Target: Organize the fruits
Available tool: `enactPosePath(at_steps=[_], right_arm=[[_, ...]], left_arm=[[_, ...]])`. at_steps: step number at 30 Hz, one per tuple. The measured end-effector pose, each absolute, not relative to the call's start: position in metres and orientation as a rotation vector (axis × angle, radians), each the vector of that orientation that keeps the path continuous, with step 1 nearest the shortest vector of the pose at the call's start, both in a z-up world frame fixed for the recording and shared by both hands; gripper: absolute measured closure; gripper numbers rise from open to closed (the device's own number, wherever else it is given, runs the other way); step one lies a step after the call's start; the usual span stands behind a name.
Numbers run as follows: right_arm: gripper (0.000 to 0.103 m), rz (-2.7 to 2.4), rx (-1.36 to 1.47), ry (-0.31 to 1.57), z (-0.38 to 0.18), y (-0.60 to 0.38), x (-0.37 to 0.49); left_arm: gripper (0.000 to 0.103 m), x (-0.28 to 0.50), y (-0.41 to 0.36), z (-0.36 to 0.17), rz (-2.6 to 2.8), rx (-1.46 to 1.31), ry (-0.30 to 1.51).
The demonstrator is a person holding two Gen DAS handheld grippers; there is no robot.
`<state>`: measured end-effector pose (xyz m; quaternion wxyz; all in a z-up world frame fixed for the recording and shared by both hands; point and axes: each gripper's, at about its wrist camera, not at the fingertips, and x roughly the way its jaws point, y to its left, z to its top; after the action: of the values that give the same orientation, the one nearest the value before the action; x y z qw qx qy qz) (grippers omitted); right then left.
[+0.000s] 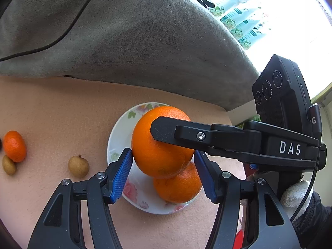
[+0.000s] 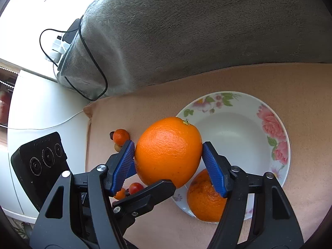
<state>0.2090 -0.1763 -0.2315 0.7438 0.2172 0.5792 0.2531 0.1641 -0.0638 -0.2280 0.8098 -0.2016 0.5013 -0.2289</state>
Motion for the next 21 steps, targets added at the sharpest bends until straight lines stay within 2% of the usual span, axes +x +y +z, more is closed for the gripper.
enactPosePath(at_steps=[21], right_arm=[[0.032,0.413,0.523,1.178,-0.214,-0.238,0.221]], left_arm=[[0.045,0.166,-0.076,-0.213,-0.539,-0.367,1.049]])
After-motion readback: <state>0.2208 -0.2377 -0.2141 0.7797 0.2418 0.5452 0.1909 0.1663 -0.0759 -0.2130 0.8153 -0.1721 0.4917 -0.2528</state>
